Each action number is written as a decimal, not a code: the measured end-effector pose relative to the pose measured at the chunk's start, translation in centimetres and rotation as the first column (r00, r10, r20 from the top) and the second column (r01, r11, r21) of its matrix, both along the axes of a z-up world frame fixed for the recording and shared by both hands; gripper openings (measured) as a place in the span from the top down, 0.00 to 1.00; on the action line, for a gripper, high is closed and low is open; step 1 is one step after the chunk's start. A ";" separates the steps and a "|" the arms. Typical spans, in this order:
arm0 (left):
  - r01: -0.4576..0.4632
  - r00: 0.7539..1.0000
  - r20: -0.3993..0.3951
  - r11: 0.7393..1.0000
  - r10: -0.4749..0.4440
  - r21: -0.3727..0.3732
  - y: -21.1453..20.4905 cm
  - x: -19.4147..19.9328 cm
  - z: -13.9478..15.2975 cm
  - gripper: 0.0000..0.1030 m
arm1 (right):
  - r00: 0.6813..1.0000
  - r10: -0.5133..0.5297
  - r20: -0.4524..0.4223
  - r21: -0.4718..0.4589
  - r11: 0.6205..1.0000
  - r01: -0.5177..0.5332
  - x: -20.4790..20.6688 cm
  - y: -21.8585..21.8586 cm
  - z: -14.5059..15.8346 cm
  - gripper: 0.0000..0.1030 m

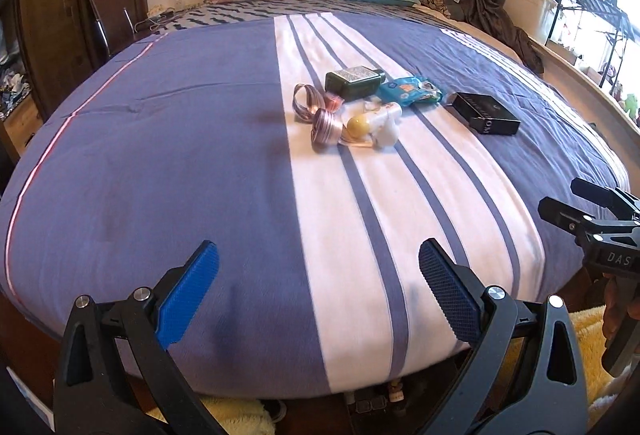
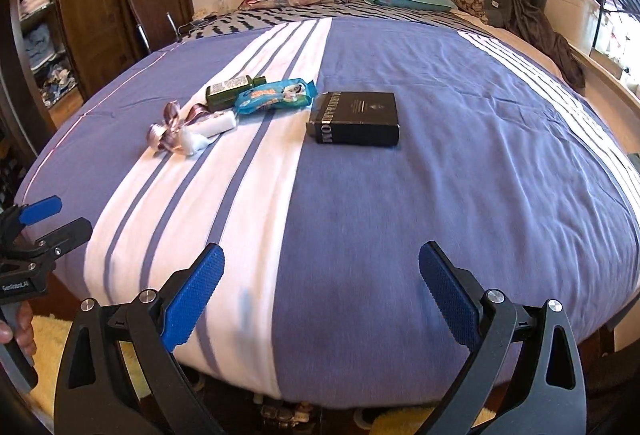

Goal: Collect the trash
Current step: 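Raise both open tools back over the items on the bed, then grasp the pink ribbon with the left tool while the right tool grasps the black MARRY&ARD box, then carry the ribbon and black box down over the bin with both tools, then open both tools to drop the ribbon and black box into the bin, then raise both open tools back over the remaining items on the bed, then grasp the blue wipes packet with the right tool while the left tool grasps the white tissue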

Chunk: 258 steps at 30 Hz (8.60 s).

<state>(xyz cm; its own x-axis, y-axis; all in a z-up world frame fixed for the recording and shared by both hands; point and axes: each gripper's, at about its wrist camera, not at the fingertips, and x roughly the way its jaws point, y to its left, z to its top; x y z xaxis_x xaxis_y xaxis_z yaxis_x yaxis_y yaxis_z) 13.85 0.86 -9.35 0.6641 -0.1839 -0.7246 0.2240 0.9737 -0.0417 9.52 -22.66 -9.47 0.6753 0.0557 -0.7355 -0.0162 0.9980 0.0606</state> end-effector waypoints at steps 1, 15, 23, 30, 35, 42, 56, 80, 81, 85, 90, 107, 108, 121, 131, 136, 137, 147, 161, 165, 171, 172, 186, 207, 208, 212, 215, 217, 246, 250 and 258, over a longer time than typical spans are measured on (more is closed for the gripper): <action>0.004 1.000 -0.007 1.000 -0.004 -0.001 -0.2 0.5 -0.1 0.08 | 1.000 -0.011 -0.005 -0.006 1.000 0.011 0.8 -0.2 -0.2 0.05; 0.020 0.999 -0.038 1.000 -0.021 -0.014 -2.1 6.4 -0.6 0.08 | 0.996 -0.094 -0.015 -0.028 0.995 0.093 8.5 -2.1 -0.7 0.05; 0.014 1.000 -0.025 1.000 -0.014 -0.010 -1.8 9.6 -0.1 0.25 | 0.995 -0.095 0.007 -0.028 0.995 0.096 11.4 -2.0 0.3 0.05; 0.031 0.998 -0.054 0.999 -0.032 -0.016 -2.0 11.5 -0.8 0.48 | 0.994 -0.105 -0.016 -0.040 0.994 0.105 13.3 -1.7 -0.5 0.05; 0.045 0.996 -0.077 0.999 -0.046 -0.022 -2.1 12.1 -1.6 0.60 | 0.989 -0.138 -0.045 -0.058 0.989 0.136 14.7 -2.2 -1.4 0.05; 0.045 0.996 -0.076 0.998 -0.047 -0.038 -1.7 12.3 -1.6 0.82 | 0.993 -0.101 -0.058 -0.067 0.993 0.097 15.3 -1.9 -1.8 0.28; 0.041 0.998 0.038 0.999 -0.041 -0.012 -1.2 8.1 3.4 0.96 | 0.996 -0.065 0.063 -0.075 0.995 0.070 10.7 -1.3 3.0 0.29; 0.121 0.978 0.176 0.992 -0.114 -0.025 -1.3 -9.1 8.6 0.96 | 0.978 0.074 0.193 -0.054 0.996 -0.065 -6.4 2.1 8.3 0.29; 0.127 0.977 0.175 0.992 -0.120 -0.025 -1.4 -9.6 8.5 0.96 | 0.978 0.078 0.192 -0.051 0.996 -0.069 -7.2 2.1 8.1 0.29; 0.147 0.977 0.163 0.989 -0.140 -0.027 -1.6 -11.8 7.6 0.96 | 0.980 0.083 0.179 -0.041 0.996 -0.077 -9.2 2.0 7.1 0.29; 0.181 0.976 0.127 0.983 -0.176 -0.024 -2.5 -14.0 5.6 0.96 | 0.986 0.082 0.143 -0.015 0.997 -0.081 -11.4 1.9 5.1 0.29; 0.251 0.953 -0.155 0.965 -0.261 -0.080 -4.7 -15.7 -6.0 0.96 | 0.991 0.107 -0.082 0.038 0.994 -0.105 -13.7 3.0 -4.6 0.29; 0.248 0.950 -0.173 0.965 -0.260 -0.087 -4.7 -15.5 -6.8 0.96 | 0.989 0.110 -0.094 0.040 0.993 -0.107 -13.7 3.0 -5.1 0.29; 0.218 0.912 -0.341 0.973 -0.229 -0.069 -4.9 -13.2 -14.9 0.96 | 0.963 0.114 -0.242 0.067 0.993 -0.101 -12.8 3.8 -11.7 0.29; 0.228 0.863 -0.443 0.970 -0.243 -0.089 -5.2 -12.1 -18.9 0.96 | 0.928 0.105 -0.356 0.123 0.990 -0.065 -11.5 3.6 -15.9 0.29; 0.237 0.841 -0.478 0.966 -0.255 -0.099 -6.0 -11.7 -20.2 0.96 | 0.910 0.093 -0.404 0.124 0.991 -0.046 -10.6 3.3 -17.4 0.29; 0.238 0.837 -0.483 0.966 -0.257 -0.101 -6.1 -11.6 -20.5 0.96 | 0.905 0.091 -0.416 0.124 0.991 -0.043 -10.3 3.4 -17.8 0.29; 0.244 0.813 -0.519 0.964 -0.264 -0.110 -6.2 -11.4 -22.3 0.90 | 0.879 0.097 -0.467 0.145 0.989 -0.031 -9.1 3.7 -19.4 0.27; 0.210 0.838 -0.497 0.973 -0.227 -0.090 -5.5 -11.4 -21.1 0.59 | 0.892 0.081 -0.445 0.150 0.989 -0.015 -8.8 3.4 -18.6 0.17; 0.197 0.859 -0.468 0.978 -0.209 -0.074 -5.2 -11.6 -20.2 0.43 | 0.903 0.060 -0.425 0.131 0.991 -0.004 -9.1 3.0 -17.7 0.12; 0.194 0.884 -0.423 0.979 -0.200 -0.058 -5.0 -12.2 -18.4 0.23 | 0.922 0.031 -0.385 0.087 0.996 0.003 -9.9 2.8 -16.1 0.06; 0.192 0.888 -0.414 0.980 -0.198 -0.057 -5.0 -12.3 -18.1 0.21 | 0.928 0.028 -0.373 0.085 0.996 0.004 -10.0 2.8 -15.7 0.06; 0.147 0.974 -0.168 0.988 -0.153 -0.045 -2.7 -12.2 -8.5 0.08 | 0.993 0.010 -0.115 0.054 0.999 -0.004 -10.0 1.2 -5.1 0.03; 0.076 0.996 -0.038 0.997 -0.076 -0.008 -0.9 -1.5 -1.3 0.08 | 0.999 0.045 0.004 -0.015 0.999 -0.045 -0.1 2.7 0.7 0.03; 0.078 0.996 -0.042 0.997 -0.079 -0.008 -1.0 -1.0 -1.3 0.08 | 0.999 0.043 0.003 -0.014 0.999 -0.043 0.9 2.7 0.7 0.03; 0.097 0.994 -0.052 0.995 -0.097 -0.006 -1.9 1.4 -1.4 0.09 | 1.000 0.028 0.007 -0.015 0.999 -0.028 4.1 2.3 0.9 0.03; 0.106 0.993 -0.052 0.994 -0.106 0.002 -2.6 3.1 -1.4 0.09 | 1.000 0.014 0.003 -0.009 1.000 -0.014 6.5 1.7 1.0 0.03; 0.110 0.992 -0.054 0.994 -0.110 0.002 -3.0 4.0 -1.3 0.11 | 1.000 0.008 -0.001 -0.003 1.000 -0.008 8.3 1.4 1.1 0.03; 0.164 0.982 -0.088 0.985 -0.168 -0.048 -6.7 11.8 -1.8 0.71 | 0.987 0.088 -0.136 -0.013 0.996 -0.091 21.8 4.6 -2.0 0.18; 0.179 0.979 -0.089 0.982 -0.183 -0.051 -7.0 11.8 -1.9 0.82 | 0.991 0.072 -0.113 0.004 0.997 -0.072 21.3 3.8 -1.7 0.22; 0.177 0.984 -0.032 0.984 -0.177 -0.008 -7.2 10.5 -0.1 0.84 | 0.995 0.059 -0.082 0.022 0.998 -0.058 19.3 2.1 -0.3 0.23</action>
